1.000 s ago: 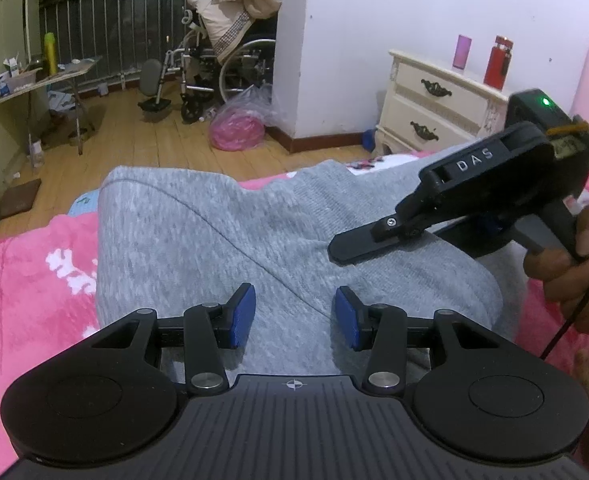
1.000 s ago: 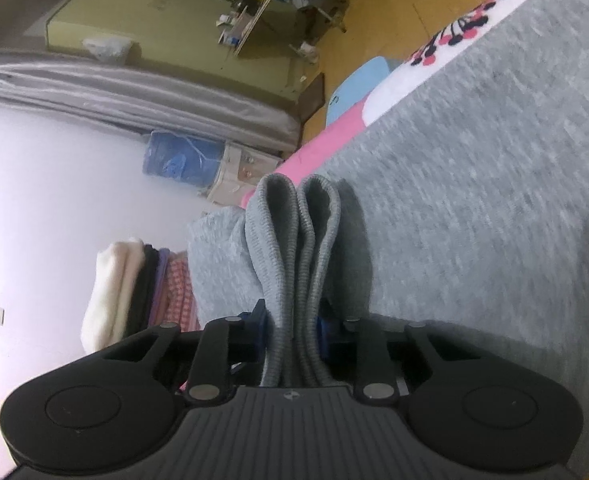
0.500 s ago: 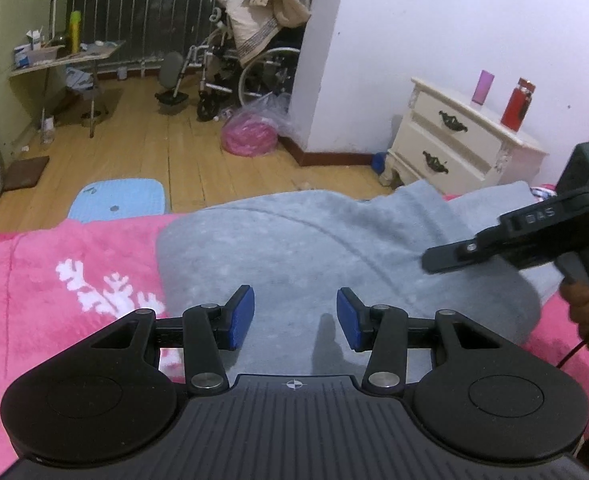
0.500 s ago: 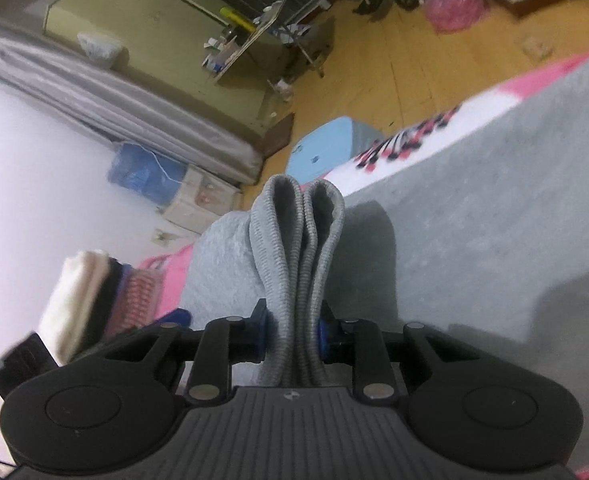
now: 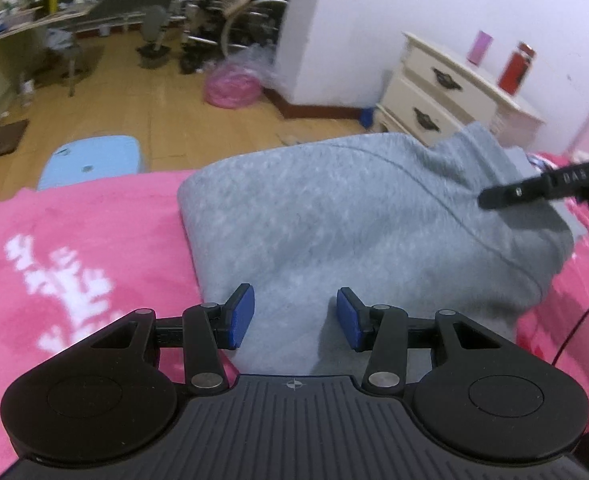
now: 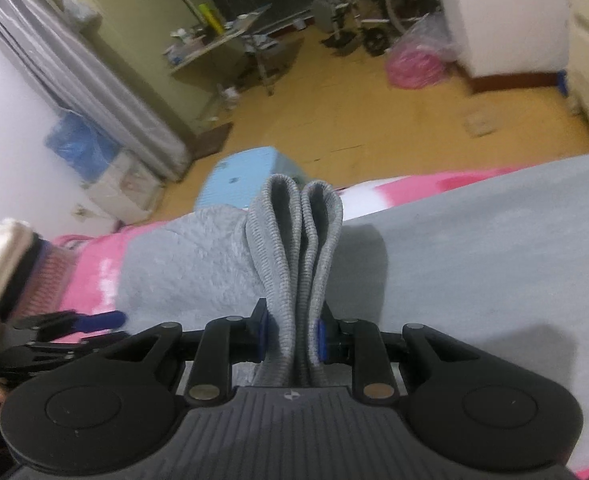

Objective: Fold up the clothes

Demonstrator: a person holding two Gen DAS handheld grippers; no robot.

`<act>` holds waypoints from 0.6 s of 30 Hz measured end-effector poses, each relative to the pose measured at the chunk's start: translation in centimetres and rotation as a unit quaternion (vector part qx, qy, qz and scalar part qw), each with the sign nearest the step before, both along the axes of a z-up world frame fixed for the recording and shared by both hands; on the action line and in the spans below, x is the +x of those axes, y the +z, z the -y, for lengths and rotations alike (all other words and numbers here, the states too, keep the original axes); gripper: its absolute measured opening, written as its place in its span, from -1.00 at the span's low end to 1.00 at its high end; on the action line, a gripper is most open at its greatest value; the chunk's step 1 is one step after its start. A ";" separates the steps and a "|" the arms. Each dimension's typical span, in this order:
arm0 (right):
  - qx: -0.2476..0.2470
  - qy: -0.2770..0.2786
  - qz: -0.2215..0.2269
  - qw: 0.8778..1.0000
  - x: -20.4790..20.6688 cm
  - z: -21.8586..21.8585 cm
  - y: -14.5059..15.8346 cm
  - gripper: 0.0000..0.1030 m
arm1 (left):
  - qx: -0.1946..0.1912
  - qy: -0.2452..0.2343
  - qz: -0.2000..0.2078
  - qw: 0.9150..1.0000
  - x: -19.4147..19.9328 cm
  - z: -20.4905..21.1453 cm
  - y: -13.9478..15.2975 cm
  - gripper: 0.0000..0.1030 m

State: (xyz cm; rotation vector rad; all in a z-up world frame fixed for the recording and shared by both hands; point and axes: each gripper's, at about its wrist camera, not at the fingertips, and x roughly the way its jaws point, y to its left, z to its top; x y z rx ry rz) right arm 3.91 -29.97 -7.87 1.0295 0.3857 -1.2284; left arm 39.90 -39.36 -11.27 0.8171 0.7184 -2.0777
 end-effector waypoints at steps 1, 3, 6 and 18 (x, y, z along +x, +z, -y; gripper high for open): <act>0.001 -0.006 -0.008 1.000 -0.6 -0.3 0.1 -0.53 | 0.003 -0.010 0.002 1.000 -0.6 0.0 0.0 -0.12; 0.004 -0.018 -0.023 1.000 -1.8 -0.8 0.3 -0.53 | 0.009 -0.031 0.008 0.999 -1.8 0.1 -0.3 -0.12; 0.007 -0.029 -0.044 0.999 -3.3 -1.3 0.5 -0.53 | 0.011 -0.063 0.024 0.998 -3.9 0.3 -0.5 -0.12; 0.016 -0.088 -0.130 0.987 -10.1 -3.9 1.4 -0.53 | 0.011 -0.160 0.078 0.984 -13.0 0.7 -0.4 -0.12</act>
